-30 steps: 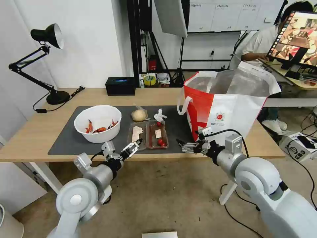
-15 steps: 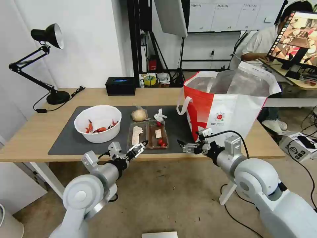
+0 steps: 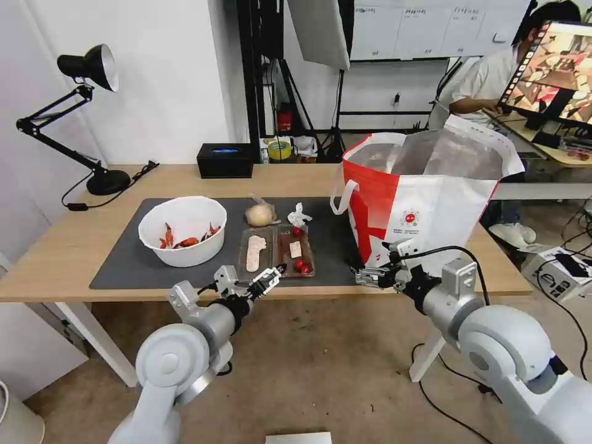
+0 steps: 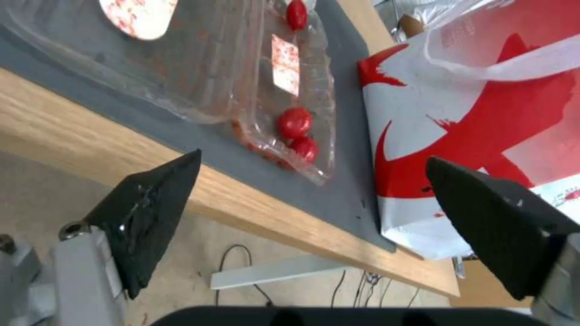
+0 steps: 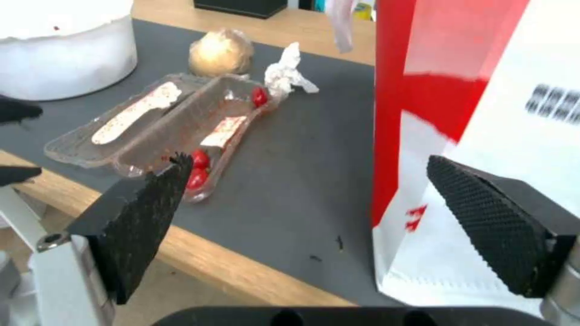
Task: Pick up the trash from the table and place it into the takeout bag.
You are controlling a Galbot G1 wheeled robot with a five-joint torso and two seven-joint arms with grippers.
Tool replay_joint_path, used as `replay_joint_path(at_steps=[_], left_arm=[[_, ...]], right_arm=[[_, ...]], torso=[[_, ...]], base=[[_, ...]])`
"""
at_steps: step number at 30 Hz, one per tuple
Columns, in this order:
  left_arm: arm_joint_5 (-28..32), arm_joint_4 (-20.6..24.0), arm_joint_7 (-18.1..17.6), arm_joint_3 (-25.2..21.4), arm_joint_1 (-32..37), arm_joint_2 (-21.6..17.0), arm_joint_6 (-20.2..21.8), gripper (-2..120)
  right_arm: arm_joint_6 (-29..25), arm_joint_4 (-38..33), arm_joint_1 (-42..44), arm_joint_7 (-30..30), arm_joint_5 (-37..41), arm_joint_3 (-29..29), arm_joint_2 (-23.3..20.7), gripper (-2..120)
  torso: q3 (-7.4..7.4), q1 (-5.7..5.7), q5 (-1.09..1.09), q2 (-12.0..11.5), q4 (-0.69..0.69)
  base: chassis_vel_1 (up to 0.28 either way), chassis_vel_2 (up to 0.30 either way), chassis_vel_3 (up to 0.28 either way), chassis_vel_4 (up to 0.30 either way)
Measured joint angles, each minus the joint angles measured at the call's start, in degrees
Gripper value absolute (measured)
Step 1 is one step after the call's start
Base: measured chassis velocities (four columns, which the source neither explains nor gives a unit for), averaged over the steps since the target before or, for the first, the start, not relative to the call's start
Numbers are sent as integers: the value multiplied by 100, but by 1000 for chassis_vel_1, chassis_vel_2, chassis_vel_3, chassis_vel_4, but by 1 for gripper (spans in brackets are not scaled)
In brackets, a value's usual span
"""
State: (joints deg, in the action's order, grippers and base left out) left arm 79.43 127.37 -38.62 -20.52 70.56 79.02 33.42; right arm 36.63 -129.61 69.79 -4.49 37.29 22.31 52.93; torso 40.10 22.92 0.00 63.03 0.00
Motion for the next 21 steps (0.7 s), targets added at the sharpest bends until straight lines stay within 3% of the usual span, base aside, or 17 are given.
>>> replay_joint_path(at_steps=[9, 12, 21], left_arm=[[-80, -73, 12, 84, -54, 3, -128, 100], [-188, -177, 18, 206, -109, 87, -183, 100], [-369, -379, -44, 334, -229, 284, -326, 100]], right_arm=[[-672, 155, 292, 126, -109, 28, 255, 100], [-1352, 363, 504, 344, -163, 37, 437, 100], [-1775, 470, 963, 532, -390, 38, 785, 100]], torso=[[0, 0, 0, 0, 0], [0, 0, 0, 0, 0], [0, 0, 0, 0, 0]], base=[[0, 0, 0, 0], [0, 0, 0, 0], [0, 0, 0, 0]])
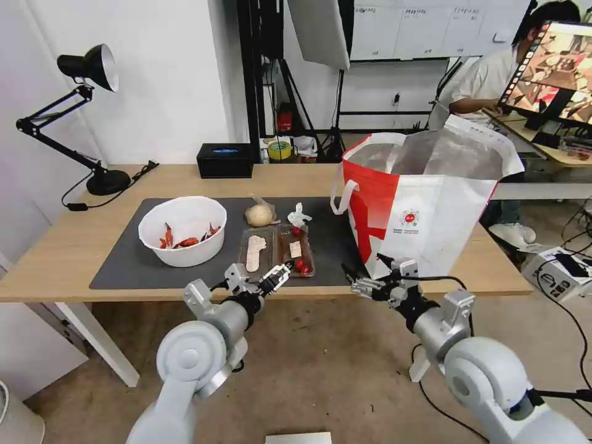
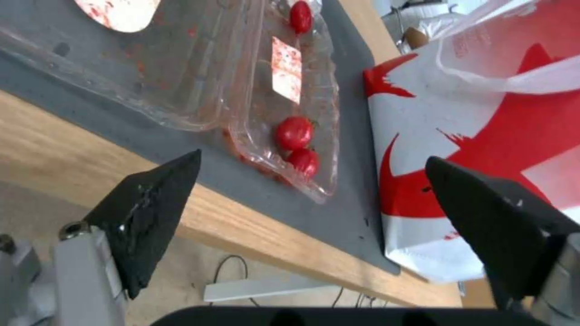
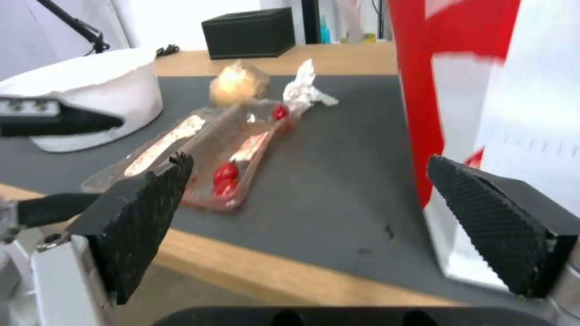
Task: Pick up the trash from the table and place it into the takeout bag.
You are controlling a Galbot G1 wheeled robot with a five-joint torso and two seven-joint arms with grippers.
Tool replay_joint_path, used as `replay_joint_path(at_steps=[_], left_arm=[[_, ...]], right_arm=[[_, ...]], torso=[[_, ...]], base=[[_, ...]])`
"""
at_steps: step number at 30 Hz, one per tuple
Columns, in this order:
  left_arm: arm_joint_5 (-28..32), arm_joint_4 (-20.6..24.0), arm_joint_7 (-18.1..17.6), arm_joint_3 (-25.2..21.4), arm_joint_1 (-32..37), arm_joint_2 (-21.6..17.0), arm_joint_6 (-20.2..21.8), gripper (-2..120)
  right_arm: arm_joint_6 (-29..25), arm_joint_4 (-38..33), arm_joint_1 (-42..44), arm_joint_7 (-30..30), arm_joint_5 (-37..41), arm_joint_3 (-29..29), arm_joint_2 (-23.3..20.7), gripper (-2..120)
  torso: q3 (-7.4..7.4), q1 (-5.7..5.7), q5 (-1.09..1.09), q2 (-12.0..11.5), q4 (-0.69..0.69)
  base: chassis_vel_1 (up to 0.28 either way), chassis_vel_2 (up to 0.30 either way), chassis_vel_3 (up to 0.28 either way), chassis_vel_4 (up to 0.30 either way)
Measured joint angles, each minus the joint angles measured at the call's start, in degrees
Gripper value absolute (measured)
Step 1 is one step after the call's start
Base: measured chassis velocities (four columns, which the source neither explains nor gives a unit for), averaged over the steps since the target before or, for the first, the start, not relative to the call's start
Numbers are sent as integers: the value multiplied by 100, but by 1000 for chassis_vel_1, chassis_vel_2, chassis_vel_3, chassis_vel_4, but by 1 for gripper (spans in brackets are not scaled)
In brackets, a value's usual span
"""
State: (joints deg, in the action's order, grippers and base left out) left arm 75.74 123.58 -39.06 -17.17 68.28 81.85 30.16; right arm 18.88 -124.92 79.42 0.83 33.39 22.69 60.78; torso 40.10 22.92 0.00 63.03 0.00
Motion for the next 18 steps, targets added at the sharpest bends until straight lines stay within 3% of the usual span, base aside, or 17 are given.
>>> replay_joint_path(at_steps=[18], left_arm=[[-179, -222, -38, 49, -76, 86, -80, 100]], right_arm=[[-147, 200, 155, 101, -202, -69, 185, 100]], torso=[[0, 0, 0, 0, 0]], base=[[0, 0, 0, 0]])
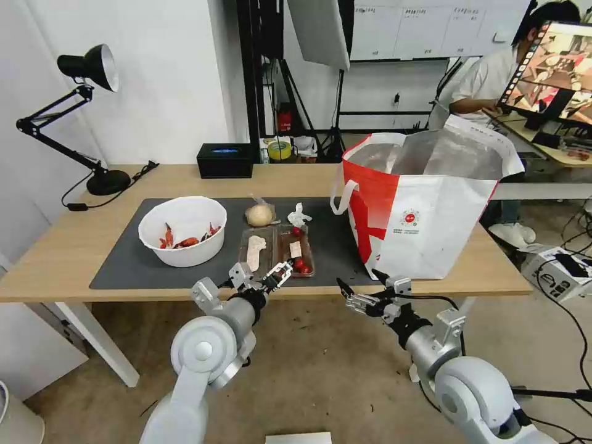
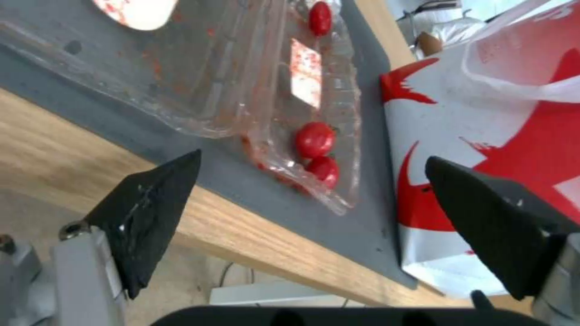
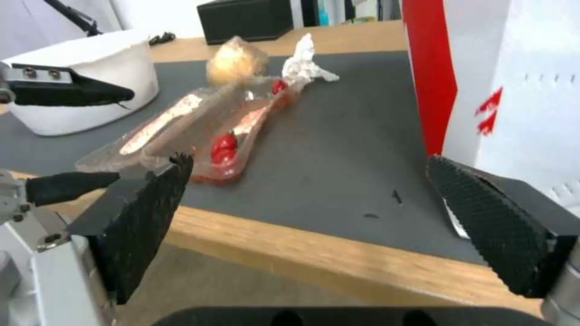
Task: Pick up the trash from the table and place it into the takeout bag.
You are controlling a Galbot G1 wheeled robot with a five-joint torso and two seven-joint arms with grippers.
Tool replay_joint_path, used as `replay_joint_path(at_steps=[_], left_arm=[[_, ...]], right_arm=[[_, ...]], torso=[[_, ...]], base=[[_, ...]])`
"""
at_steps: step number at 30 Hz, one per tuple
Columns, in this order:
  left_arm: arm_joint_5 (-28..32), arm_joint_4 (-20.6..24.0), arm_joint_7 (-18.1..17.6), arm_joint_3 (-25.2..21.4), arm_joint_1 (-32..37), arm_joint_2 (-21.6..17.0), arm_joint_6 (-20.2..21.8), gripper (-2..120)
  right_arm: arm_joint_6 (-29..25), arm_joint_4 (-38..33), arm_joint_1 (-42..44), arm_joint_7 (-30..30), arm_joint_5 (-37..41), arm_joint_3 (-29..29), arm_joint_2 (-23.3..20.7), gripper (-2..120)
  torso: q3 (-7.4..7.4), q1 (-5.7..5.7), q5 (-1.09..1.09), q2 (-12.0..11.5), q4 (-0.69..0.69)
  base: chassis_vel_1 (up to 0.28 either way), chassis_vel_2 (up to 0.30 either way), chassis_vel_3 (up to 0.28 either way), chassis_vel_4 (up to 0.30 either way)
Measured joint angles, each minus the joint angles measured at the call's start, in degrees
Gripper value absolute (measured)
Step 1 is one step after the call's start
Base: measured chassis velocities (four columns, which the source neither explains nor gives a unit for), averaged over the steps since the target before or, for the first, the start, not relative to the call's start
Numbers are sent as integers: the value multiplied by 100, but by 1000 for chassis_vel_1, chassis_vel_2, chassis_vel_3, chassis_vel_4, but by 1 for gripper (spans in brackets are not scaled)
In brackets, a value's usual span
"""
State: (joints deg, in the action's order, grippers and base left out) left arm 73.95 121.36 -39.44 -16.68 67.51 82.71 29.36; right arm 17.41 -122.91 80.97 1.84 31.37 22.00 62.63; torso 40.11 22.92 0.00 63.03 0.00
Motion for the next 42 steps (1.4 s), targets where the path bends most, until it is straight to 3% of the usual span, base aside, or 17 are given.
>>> replay_joint_path(at_steps=[42], left_arm=[[77, -325, -161, -54, -201, 28, -402, 100]], right_arm=[[-137, 282, -12, 109, -174, -96, 120, 100]], torso=[[0, 0, 0, 0, 0]], base=[[0, 0, 0, 0]])
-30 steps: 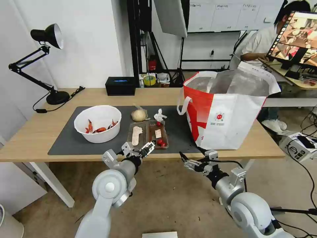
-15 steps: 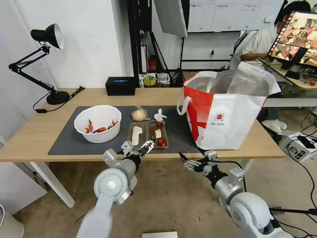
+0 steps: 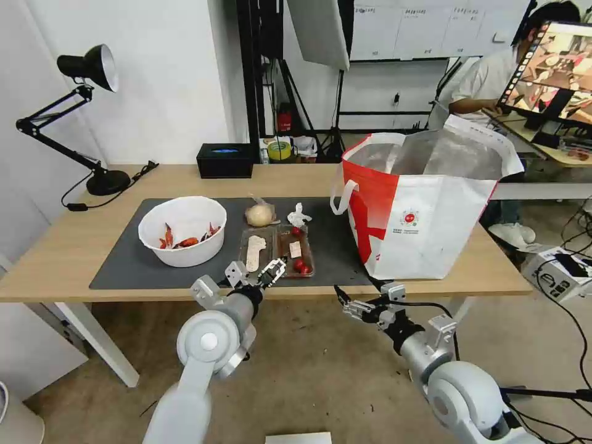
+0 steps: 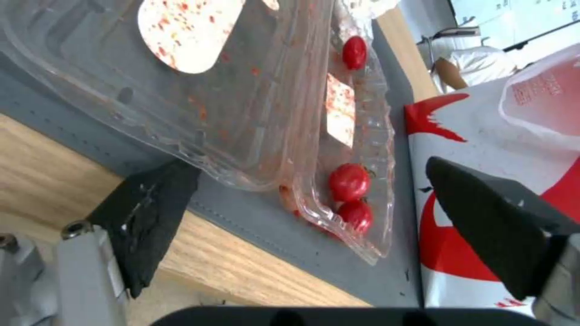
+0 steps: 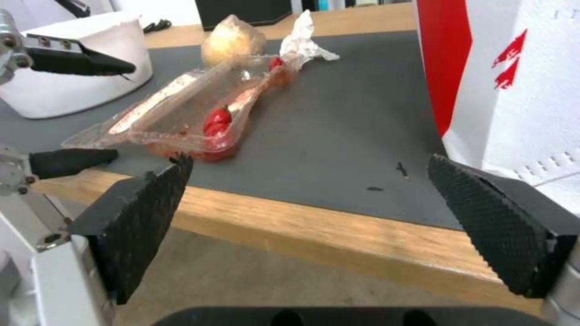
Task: Pick up the trash from the table and place it into the takeout bag.
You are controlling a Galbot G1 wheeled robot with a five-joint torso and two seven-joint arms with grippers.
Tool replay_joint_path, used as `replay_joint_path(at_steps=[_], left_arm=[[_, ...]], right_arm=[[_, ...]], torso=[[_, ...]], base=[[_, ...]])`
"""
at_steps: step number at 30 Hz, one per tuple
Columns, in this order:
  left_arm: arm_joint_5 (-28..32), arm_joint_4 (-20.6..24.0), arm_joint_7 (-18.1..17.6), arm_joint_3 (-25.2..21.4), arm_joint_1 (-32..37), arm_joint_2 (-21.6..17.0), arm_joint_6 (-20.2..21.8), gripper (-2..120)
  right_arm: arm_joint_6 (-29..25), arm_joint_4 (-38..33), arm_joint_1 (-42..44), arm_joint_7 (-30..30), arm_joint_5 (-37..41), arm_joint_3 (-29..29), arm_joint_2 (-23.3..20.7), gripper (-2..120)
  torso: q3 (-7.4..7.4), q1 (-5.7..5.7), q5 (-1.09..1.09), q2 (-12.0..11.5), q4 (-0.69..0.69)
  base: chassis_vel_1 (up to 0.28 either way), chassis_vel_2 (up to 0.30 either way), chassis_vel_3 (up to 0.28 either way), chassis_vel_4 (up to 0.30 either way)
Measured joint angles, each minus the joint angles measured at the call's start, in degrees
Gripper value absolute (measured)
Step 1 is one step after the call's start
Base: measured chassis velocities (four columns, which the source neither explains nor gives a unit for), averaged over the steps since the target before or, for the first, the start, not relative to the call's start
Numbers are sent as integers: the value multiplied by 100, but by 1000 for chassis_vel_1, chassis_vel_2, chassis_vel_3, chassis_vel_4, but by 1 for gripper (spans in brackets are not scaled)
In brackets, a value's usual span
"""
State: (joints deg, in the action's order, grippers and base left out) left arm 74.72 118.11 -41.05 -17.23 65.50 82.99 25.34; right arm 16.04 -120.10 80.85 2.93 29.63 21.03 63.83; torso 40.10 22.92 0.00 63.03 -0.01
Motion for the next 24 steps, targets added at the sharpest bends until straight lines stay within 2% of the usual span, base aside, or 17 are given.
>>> replay_joint_path(at_steps=[6, 24], left_arm=[[104, 112, 118, -80, 17, 8, -249, 100], [279, 285, 484, -275, -24, -127, -447, 100]], right_arm=[[-26, 33, 5, 20, -20, -7, 33, 100], [-43, 57, 13, 24, -79, -30, 58, 100]], torso=[[1, 0, 0, -1, 1], [0, 0, 0, -1, 1]], base=[[0, 0, 0, 0], [0, 0, 0, 0]])
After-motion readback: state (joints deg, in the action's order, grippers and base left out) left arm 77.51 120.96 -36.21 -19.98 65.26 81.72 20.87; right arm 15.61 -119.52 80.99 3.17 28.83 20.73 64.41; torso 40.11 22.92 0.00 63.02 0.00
